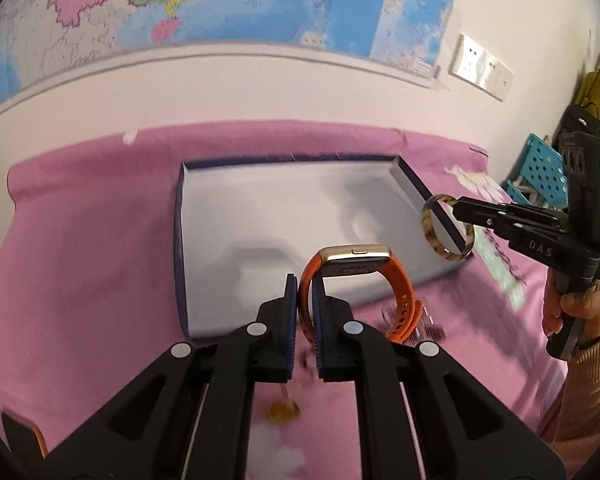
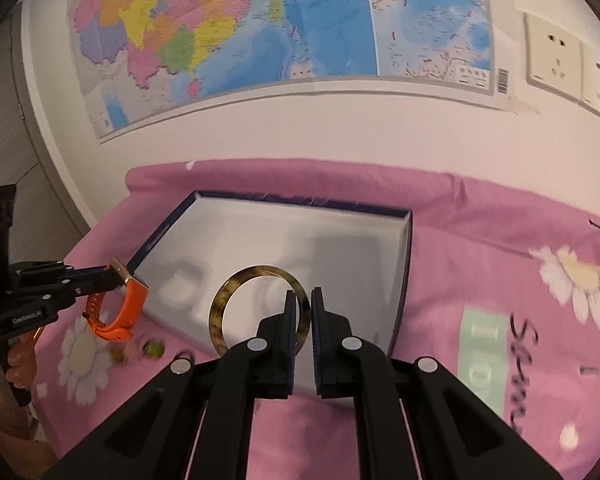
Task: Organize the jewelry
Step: 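Carry both items into the white box and open both grippers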
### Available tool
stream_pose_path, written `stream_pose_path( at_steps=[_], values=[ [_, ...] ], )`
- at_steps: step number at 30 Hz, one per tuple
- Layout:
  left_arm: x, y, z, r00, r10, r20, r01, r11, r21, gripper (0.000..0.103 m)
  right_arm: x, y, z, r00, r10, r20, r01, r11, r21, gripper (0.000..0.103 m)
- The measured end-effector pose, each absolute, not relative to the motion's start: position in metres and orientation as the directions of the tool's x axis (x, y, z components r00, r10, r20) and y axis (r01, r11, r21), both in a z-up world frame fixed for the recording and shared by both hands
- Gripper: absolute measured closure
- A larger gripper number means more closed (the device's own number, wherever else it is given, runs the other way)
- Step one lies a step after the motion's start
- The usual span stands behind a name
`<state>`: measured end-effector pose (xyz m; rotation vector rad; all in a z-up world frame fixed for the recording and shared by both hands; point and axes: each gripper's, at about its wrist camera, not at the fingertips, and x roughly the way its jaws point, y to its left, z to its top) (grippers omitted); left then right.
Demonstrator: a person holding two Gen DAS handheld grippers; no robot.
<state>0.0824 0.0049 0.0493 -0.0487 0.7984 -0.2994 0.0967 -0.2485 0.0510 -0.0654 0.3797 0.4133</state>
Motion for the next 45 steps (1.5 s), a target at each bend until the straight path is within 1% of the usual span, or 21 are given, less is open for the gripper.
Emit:
stream_pose_path(
  at_steps=[7,10,16,21,26,30,32,33,34,35,36,37,38,39,42,43,45],
  values=[
    [0.147,0.0,0.045,0.644,-0.244,-0.725,0.209,0.968,-0.141,0.094,0.162,-0.243,0.066,0.842,0.356,-0.405,-0.371,0.927,0.044,0.097],
    [0.171,-0.003,0.038,0.636,-0.214,-0.742,0.193,0.974,-0.115,0.094,0.186,-0.238,0.067,0.838,0.336,-0.43,-0.35,0.935,0.049,0.097],
    [0.214,-0.004,0.019,0.588,-0.197,-0.784,0.17,0.978,-0.119,0.094,0.222,-0.229,0.062,0.817,0.305,-0.489,-0.316,0.947,0.062,0.097],
    [0.233,-0.005,0.011,0.561,-0.188,-0.806,0.159,0.98,-0.118,0.094,0.237,-0.221,0.06,0.806,0.274,-0.525,-0.293,0.955,0.049,0.097],
    [0.245,-0.007,0.007,0.545,-0.174,-0.82,0.138,0.984,-0.117,0.094,0.243,-0.216,0.057,0.802,0.253,-0.541,-0.27,0.962,0.049,0.097],
    [0.253,-0.01,0.003,0.523,-0.172,-0.835,0.126,0.984,-0.124,0.094,0.237,-0.215,0.06,0.817,0.257,-0.517,-0.264,0.963,0.06,0.094],
    [0.255,-0.011,0.002,0.518,-0.172,-0.838,0.115,0.985,-0.131,0.088,0.231,-0.214,0.062,0.823,0.264,-0.502,-0.271,0.961,0.061,0.088],
    [0.255,-0.01,0.002,0.521,-0.169,-0.837,0.109,0.985,-0.131,0.085,0.223,-0.215,0.064,0.828,0.276,-0.488,-0.282,0.957,0.062,0.087],
    [0.253,-0.008,0.003,0.526,-0.172,-0.833,0.107,0.985,-0.136,0.075,0.214,-0.216,0.065,0.83,0.296,-0.473,-0.303,0.951,0.064,0.085],
    [0.249,-0.006,0.007,0.539,-0.174,-0.824,0.103,0.985,-0.141,0.069,0.206,-0.217,0.066,0.831,0.311,-0.462,-0.318,0.946,0.065,0.081],
    [0.245,-0.004,0.009,0.55,-0.173,-0.817,0.103,0.985,-0.139,0.068,0.193,-0.218,0.068,0.83,0.338,-0.443,-0.345,0.936,0.067,0.079],
    [0.239,-0.005,0.013,0.569,-0.171,-0.805,0.11,0.985,-0.131,0.065,0.181,-0.219,0.069,0.829,0.361,-0.427,-0.37,0.927,0.066,0.073],
    [0.234,-0.005,0.017,0.581,-0.169,-0.796,0.116,0.985,-0.125,0.058,0.167,-0.219,0.07,0.827,0.386,-0.409,-0.397,0.916,0.062,0.069],
    [0.226,-0.004,0.022,0.597,-0.167,-0.785,0.12,0.986,-0.119,0.054,0.157,-0.22,0.069,0.822,0.407,-0.399,-0.42,0.906,0.057,0.068],
    [0.192,-0.001,0.039,0.653,-0.162,-0.74,0.15,0.985,-0.083,0.051,0.121,-0.219,0.063,0.803,0.456,-0.383,-0.488,0.873,0.017,0.068],
    [0.182,0.0,0.042,0.664,-0.17,-0.729,0.164,0.983,-0.08,0.048,0.109,-0.217,0.058,0.796,0.467,-0.385,-0.507,0.862,-0.001,0.067],
    [0.156,0.004,0.047,0.683,-0.179,-0.708,0.185,0.98,-0.069,0.048,0.089,-0.215,0.045,0.774,0.488,-0.403,-0.54,0.841,-0.02,0.067]
  ],
)
